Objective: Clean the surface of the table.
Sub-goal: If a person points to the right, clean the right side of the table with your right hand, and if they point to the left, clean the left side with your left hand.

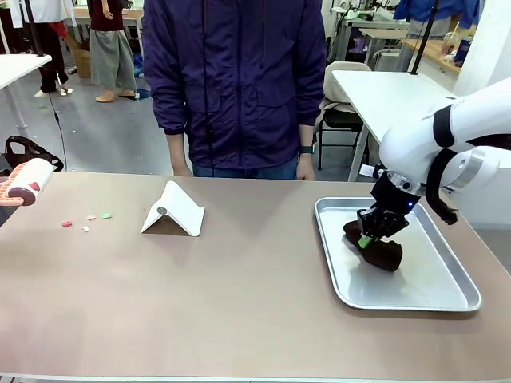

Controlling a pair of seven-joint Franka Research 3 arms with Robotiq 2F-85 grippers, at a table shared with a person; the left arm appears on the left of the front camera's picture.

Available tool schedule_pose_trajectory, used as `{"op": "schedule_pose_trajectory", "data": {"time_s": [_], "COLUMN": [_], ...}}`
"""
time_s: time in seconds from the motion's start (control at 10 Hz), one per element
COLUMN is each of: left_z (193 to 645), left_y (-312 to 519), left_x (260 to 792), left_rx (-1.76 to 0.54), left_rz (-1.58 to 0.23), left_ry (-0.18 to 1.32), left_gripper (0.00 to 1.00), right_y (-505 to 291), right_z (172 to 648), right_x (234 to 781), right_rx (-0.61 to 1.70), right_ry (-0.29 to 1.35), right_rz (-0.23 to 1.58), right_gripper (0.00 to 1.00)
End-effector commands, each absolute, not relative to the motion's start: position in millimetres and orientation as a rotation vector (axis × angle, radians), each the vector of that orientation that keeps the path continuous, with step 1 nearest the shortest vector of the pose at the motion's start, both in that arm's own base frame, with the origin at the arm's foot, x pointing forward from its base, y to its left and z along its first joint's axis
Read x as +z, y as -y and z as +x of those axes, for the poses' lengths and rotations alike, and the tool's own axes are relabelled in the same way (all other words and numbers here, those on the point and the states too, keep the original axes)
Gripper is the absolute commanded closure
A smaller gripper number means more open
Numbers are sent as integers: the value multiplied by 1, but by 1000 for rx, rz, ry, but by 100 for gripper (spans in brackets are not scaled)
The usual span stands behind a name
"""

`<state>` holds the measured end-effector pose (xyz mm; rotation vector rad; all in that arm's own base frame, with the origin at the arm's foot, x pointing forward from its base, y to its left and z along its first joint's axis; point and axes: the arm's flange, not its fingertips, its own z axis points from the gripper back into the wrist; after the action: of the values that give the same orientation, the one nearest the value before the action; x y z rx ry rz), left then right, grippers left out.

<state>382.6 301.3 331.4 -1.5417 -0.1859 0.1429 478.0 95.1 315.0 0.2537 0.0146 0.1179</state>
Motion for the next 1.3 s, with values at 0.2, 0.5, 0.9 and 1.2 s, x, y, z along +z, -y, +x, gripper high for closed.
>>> {"op": "schedule_pose_trajectory", "data": {"time_s": [0.2,0.5,0.9,1.2], "left_z": [379,379,379,379], "left_y": [-300,-300,-300,-300], "left_x": [335,335,335,335], "left_rx": [122,122,122,122], "left_rz": [-1558,-1558,-1558,-1558], "left_ry": [200,200,200,200], "left_gripper": [100,100,100,100], "right_y": [-58,-27,8,21], "right_z": [491,496,489,485], "right_x": [293,287,298,304], "right_rx": [-102,-272,-385,-412], "right_ry": [-56,-68,-68,-133], "right_rz": [183,267,827,1190], "right_gripper": [89,89,89,89]}}
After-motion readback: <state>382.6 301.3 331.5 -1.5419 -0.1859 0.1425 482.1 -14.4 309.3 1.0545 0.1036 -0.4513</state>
